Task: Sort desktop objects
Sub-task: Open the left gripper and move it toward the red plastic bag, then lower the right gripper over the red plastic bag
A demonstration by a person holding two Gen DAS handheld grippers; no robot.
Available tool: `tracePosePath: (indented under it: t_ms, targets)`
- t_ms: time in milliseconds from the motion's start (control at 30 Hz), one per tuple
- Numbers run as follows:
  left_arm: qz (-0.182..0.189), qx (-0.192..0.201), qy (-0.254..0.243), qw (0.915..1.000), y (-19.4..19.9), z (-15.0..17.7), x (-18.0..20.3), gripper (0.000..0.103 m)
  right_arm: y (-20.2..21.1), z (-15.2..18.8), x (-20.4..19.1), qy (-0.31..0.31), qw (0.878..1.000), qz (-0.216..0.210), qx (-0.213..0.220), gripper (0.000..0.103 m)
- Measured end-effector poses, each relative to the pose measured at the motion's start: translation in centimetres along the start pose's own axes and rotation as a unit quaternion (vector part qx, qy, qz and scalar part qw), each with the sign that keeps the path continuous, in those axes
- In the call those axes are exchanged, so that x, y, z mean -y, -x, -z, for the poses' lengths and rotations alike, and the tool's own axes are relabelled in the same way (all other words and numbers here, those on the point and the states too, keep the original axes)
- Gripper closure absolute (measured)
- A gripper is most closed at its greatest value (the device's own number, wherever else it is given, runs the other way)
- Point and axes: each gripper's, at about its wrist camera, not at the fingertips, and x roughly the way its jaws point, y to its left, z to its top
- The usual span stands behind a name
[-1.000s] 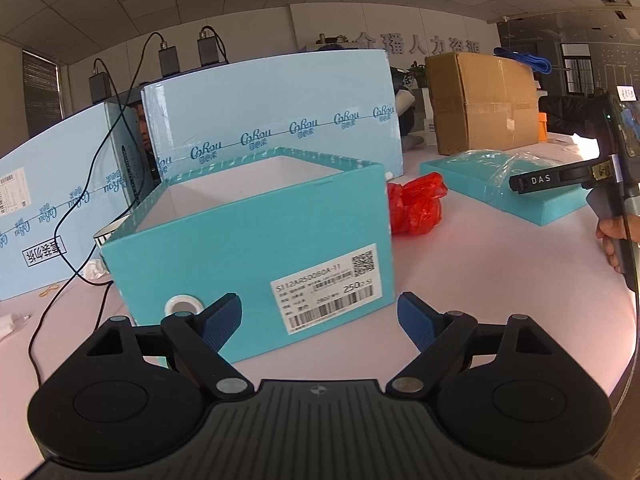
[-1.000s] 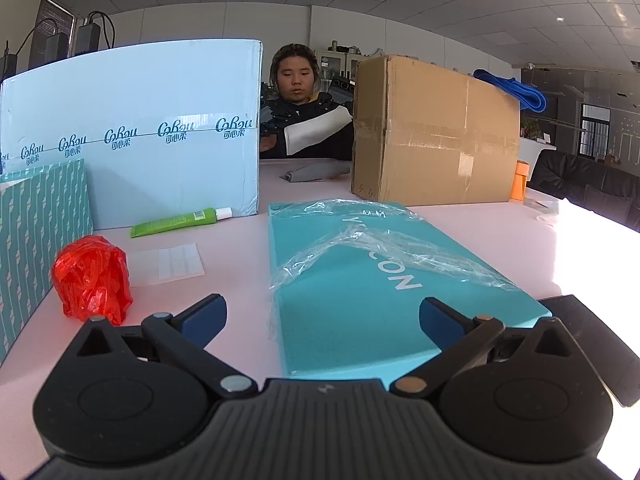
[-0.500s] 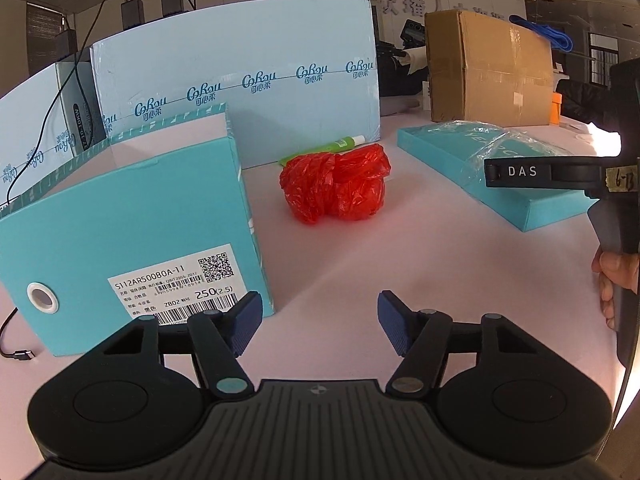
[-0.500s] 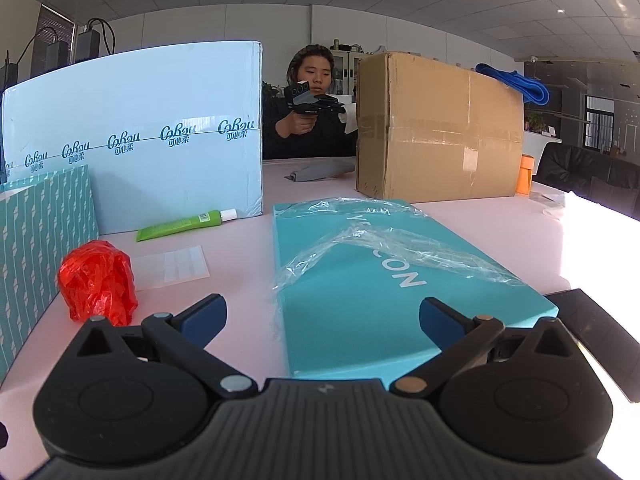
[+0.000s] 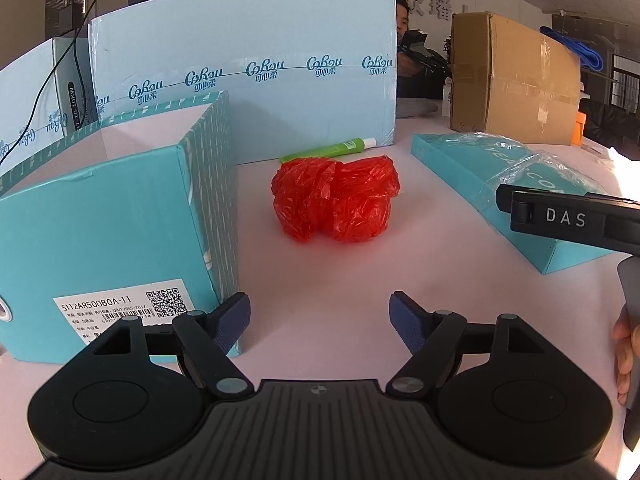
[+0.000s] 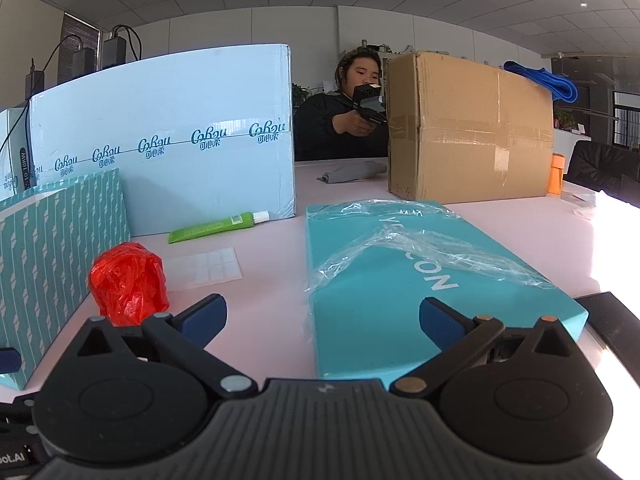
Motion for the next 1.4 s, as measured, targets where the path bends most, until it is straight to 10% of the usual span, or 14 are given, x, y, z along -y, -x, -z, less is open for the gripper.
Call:
tracePosePath:
  t_ms: [1233,1400]
  targets:
    - [-0.001,0.002,-0.015,0.9999,-0.2,0.3,-0.5,0.010,-6.1,-2.2,-5.7,0.038,0.998,-0.042,-0.027,0.000]
    - [0.003,-0.003,-0.011,0.9999,-0.3,0.2,-0.7,0.009,-6.3,-2.4,-5.2,0.018,0.999,-0.040,-0.030,0.027]
